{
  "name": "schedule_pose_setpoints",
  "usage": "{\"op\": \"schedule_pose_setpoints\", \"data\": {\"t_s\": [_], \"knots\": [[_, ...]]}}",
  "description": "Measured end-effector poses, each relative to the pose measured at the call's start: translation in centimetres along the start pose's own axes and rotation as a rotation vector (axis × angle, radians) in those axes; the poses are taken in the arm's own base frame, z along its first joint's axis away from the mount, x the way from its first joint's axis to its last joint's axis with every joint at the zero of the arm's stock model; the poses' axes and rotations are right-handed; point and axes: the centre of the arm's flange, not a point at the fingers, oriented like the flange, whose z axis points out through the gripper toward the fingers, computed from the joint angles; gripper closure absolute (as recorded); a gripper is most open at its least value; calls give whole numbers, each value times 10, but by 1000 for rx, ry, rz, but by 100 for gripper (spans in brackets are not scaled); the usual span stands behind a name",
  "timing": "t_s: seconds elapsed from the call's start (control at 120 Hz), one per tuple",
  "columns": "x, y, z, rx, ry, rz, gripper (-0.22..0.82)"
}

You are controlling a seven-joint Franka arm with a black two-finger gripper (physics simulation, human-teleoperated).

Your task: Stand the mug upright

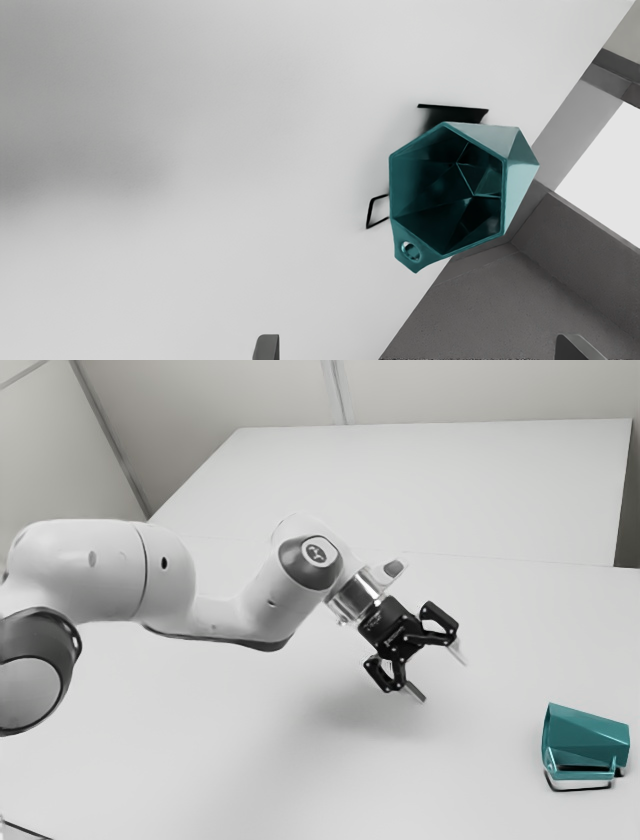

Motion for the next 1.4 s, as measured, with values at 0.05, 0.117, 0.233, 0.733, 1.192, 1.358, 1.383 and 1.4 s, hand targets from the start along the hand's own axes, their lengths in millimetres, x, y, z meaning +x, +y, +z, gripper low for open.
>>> {"op": "schedule_pose_setpoints", "data": {"t_s": [0.05,0.117,0.233,0.733,1.192,1.358,1.383,1.4], "knots": [[2,3,23,-31,-17,-29,0],[6,8,42,-75,-26,-65,0],[23,15,67,-152,-29,-125,0],[20,40,140,-423,-79,-343,0],[22,44,170,-493,-107,-412,9],[23,43,169,-495,-104,-414,51],[23,43,169,-495,-103,-414,55],[23,43,169,-495,-103,-414,57]]}}
